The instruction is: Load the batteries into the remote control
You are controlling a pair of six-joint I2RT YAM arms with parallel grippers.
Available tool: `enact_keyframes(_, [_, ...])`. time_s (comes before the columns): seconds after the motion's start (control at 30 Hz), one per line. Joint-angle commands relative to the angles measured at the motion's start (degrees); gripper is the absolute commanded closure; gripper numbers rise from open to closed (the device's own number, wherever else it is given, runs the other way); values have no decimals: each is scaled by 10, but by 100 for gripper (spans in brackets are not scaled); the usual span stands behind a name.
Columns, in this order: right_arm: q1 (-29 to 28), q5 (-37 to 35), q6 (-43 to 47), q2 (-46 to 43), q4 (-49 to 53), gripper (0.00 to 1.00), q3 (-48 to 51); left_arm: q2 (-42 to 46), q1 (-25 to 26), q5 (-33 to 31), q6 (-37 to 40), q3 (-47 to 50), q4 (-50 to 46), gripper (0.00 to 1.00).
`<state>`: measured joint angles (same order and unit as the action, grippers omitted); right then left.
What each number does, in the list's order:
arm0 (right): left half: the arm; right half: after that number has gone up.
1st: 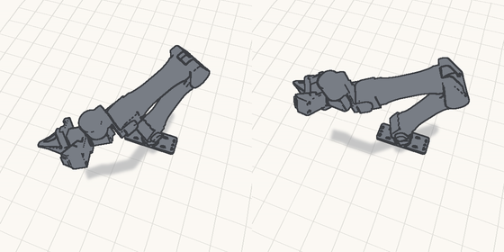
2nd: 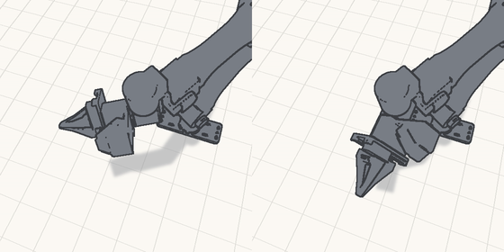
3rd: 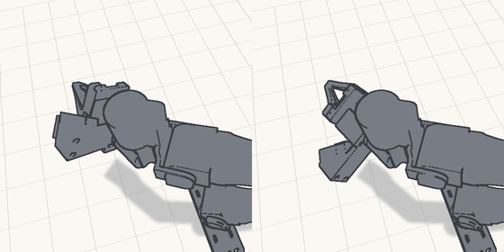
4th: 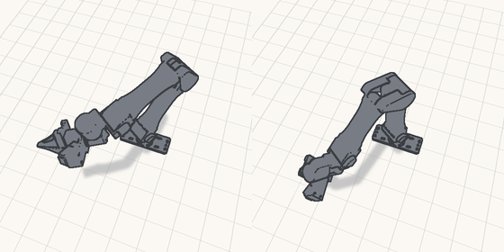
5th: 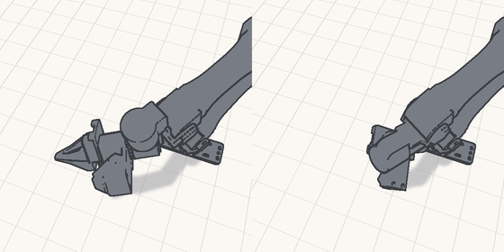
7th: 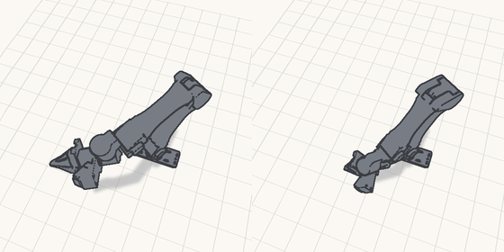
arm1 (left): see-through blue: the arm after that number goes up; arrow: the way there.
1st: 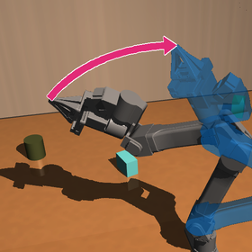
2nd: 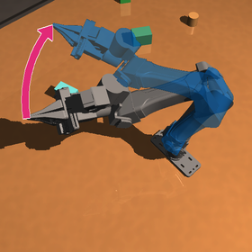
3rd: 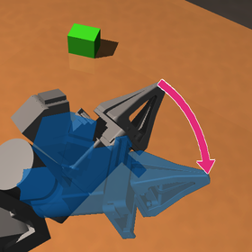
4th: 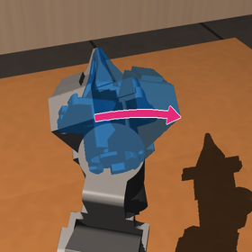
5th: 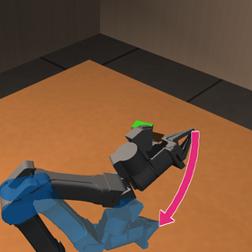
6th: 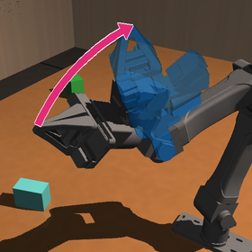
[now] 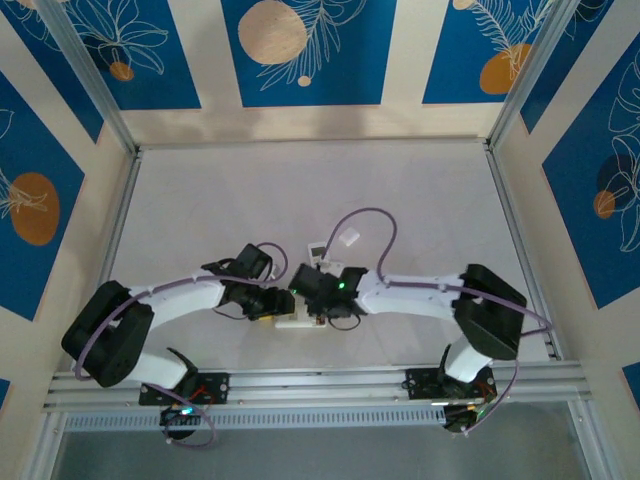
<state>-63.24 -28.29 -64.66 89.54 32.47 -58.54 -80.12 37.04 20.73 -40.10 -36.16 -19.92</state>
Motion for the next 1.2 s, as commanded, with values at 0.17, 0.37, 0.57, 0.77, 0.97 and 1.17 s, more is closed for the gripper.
enact_keyframes(0.17, [178, 82, 228, -100, 61, 50, -53, 134, 0, -116, 52, -53, -107, 15])
enact_keyframes(0.37, [273, 157, 361, 6, 65, 38, -138, 226, 0, -97, 96, -47, -68, 9])
enact_keyframes(0.57, [321, 158, 387, 182, 153, 35, -296, 262, 0, -79, 91, -26, -41, 6])
enact_keyframes(0.77, [325, 121, 593, 282, 175, 16, -372, 275, 0, -71, 101, -16, -40, 3])
enact_keyframes(0.97, [362, 177, 652, 309, 188, 12, -398, 289, 0, -84, 105, -10, -47, 2])
enact_keyframes(1.17, [362, 172, 700, 347, 209, 17, -401, 293, 0, -92, 101, -8, -52, 2])
